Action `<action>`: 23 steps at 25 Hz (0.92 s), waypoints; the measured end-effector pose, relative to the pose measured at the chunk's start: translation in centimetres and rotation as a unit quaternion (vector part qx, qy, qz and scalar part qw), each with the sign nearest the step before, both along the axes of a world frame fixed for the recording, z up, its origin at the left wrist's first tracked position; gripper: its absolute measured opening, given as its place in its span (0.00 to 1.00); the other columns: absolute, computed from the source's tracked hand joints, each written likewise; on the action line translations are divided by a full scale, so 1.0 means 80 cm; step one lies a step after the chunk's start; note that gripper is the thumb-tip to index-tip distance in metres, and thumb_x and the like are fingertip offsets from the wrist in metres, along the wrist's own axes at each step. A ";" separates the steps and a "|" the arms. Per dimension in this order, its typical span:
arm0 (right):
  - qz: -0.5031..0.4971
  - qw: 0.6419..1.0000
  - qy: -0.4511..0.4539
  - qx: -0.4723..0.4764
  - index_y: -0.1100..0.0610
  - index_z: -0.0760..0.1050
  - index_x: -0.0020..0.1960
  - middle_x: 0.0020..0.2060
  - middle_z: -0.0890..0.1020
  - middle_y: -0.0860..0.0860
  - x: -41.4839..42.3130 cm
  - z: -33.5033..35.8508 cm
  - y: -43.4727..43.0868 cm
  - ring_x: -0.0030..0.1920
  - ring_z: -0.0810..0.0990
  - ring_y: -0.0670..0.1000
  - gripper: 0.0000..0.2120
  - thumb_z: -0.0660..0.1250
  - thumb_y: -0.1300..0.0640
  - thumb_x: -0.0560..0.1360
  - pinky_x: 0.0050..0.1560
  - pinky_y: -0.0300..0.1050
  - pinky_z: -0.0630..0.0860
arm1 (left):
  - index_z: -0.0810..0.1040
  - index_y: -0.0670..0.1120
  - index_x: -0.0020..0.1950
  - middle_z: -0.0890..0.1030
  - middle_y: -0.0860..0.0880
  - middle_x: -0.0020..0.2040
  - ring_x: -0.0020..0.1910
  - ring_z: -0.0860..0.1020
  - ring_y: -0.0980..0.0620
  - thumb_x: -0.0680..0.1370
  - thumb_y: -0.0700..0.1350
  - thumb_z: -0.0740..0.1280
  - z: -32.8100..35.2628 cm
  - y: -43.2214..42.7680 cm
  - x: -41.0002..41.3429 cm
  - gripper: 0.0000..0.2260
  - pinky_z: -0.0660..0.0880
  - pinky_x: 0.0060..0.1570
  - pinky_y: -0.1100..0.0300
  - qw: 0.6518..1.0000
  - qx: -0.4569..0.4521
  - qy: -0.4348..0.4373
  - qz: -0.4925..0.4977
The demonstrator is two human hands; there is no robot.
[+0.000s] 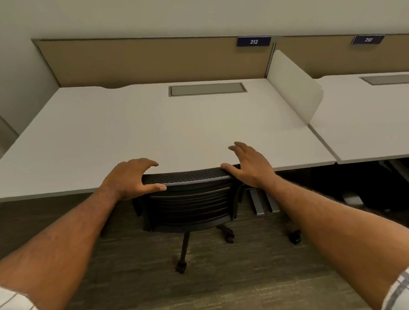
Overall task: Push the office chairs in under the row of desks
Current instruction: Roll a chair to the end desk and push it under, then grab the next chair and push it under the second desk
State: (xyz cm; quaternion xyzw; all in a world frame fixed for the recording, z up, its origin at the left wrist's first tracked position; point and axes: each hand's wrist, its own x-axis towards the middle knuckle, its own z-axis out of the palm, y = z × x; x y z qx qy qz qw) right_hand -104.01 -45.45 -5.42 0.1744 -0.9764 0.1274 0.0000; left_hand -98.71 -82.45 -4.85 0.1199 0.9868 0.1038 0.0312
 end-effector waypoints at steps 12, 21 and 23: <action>-0.206 0.978 0.039 0.005 0.53 0.58 0.82 0.83 0.54 0.56 0.228 -0.028 0.089 0.82 0.53 0.58 0.40 0.59 0.31 0.79 0.81 0.60 0.53 | 0.55 0.49 0.83 0.52 0.45 0.84 0.82 0.51 0.46 0.74 0.79 0.47 -0.045 0.204 0.061 0.47 0.45 0.80 0.41 0.948 -0.002 0.126 -0.293; -0.403 0.914 -0.050 0.004 0.54 0.57 0.83 0.83 0.53 0.55 0.472 -0.112 0.204 0.83 0.51 0.56 0.41 0.62 0.33 0.79 0.81 0.57 0.49 | 0.48 0.51 0.84 0.47 0.47 0.84 0.83 0.44 0.48 0.67 0.82 0.38 -0.140 0.349 0.158 0.53 0.40 0.79 0.42 0.938 -0.030 -0.009 -0.346; -0.424 0.903 -0.064 -0.005 0.53 0.55 0.83 0.83 0.52 0.54 0.514 -0.123 0.233 0.83 0.49 0.55 0.41 0.61 0.33 0.79 0.81 0.57 0.47 | 0.49 0.51 0.84 0.48 0.47 0.84 0.83 0.44 0.48 0.67 0.82 0.38 -0.152 0.391 0.180 0.53 0.40 0.79 0.42 0.929 -0.035 -0.012 -0.368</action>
